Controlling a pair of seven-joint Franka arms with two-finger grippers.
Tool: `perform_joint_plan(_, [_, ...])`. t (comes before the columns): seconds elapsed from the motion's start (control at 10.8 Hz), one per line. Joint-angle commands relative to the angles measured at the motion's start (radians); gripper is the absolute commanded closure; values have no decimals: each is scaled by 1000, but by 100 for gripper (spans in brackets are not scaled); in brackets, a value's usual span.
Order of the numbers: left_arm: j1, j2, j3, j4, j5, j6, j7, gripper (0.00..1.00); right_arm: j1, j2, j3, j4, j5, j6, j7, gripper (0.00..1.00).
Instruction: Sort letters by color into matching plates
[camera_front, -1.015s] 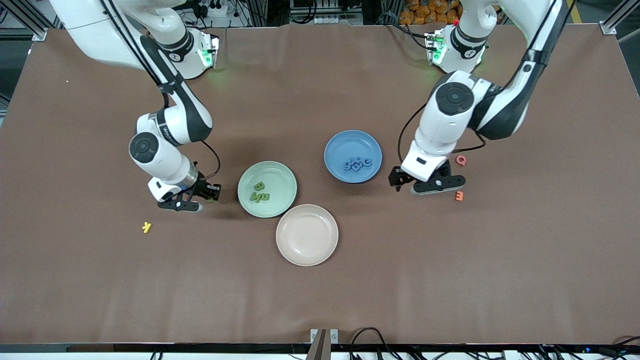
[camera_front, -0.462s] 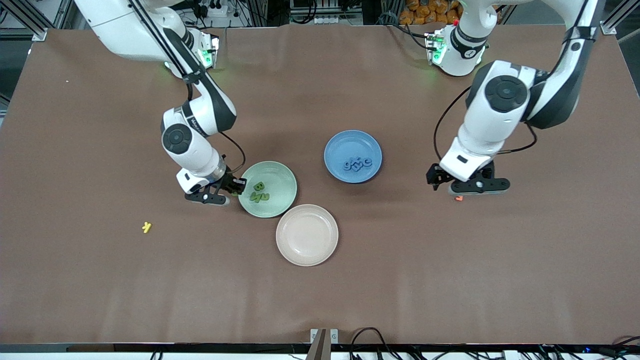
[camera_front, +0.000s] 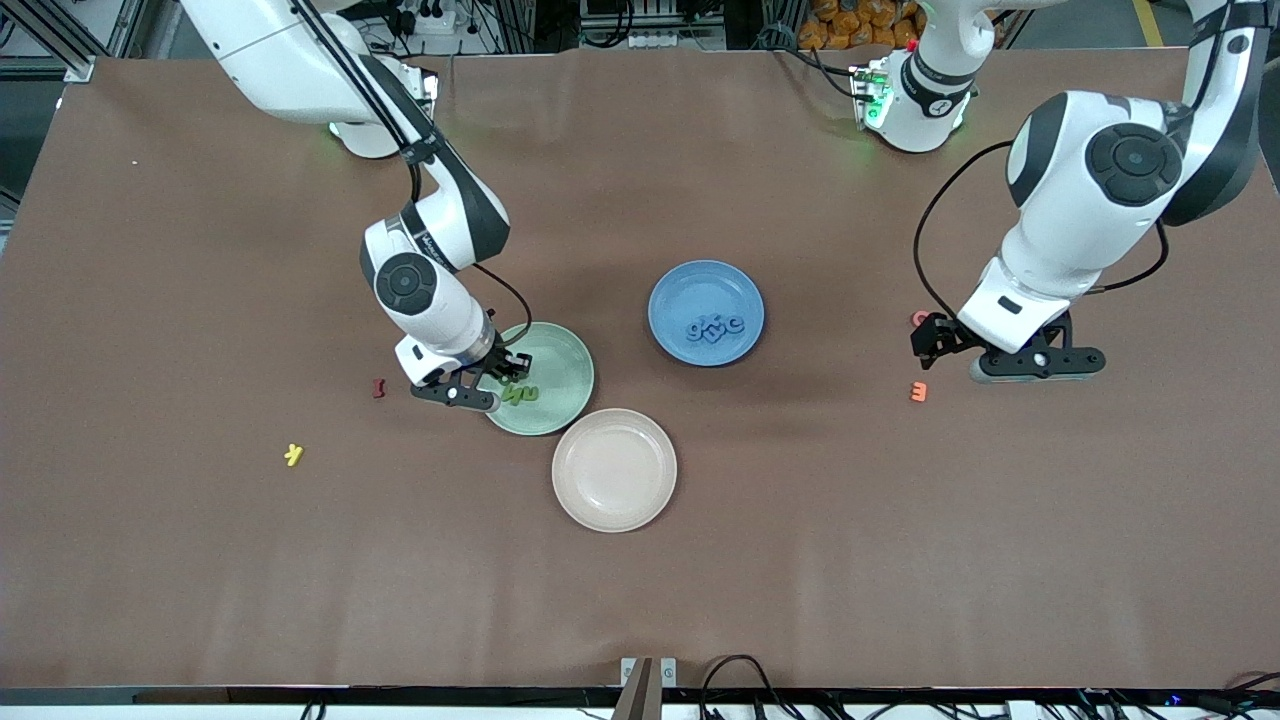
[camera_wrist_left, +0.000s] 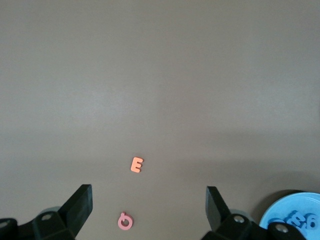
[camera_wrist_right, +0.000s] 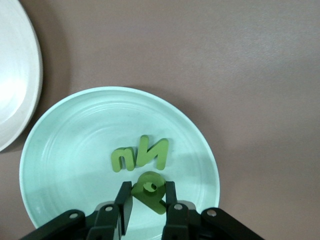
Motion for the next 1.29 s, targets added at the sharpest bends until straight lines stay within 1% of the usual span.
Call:
perform_joint_plan(0.0, [3, -16, 7, 109, -49, -140, 32, 0, 5, 28, -2, 39, 3, -24, 18, 71])
perform_joint_plan(0.09, [13, -20, 7, 140, -64, -207, 32, 0, 3, 28, -2, 42, 3, -26, 15, 49])
perform_joint_plan(0.18, [20, -20, 7, 182, -70, -263, 32, 0, 3, 28, -2, 42, 3, -26, 15, 0])
perform_joint_plan(0.28, [21, -17, 7, 224, -71, -316, 31, 0, 3, 27, -3, 42, 3, -26, 16, 0])
perform_joint_plan(0.37, [27, -19, 7, 245, -71, -352, 32, 0, 2, 25, -3, 42, 2, -26, 9, 0])
perform_joint_plan(0.55, [27, -43, 21, 249, -71, -374, 32, 0, -9, 14, -6, 42, -9, -26, -7, 0])
perform_joint_plan(0.65, [27, -55, 37, 249, -71, -378, 38, 0, -23, 8, -13, 42, -9, -34, -61, 0])
perform_joint_plan(0.74, [27, -65, 39, 249, -72, -381, 37, 0, -44, 1, -19, 42, -9, -43, -129, 0])
perform_joint_plan(0.92, [33, -78, 45, 253, -72, -398, 35, 0, -61, -6, -63, 43, -11, -63, -215, 0])
perform_joint_plan(1.2, [33, -71, 51, 348, -72, -473, 32, 0, -125, -7, -86, 43, -12, -63, -322, 0])
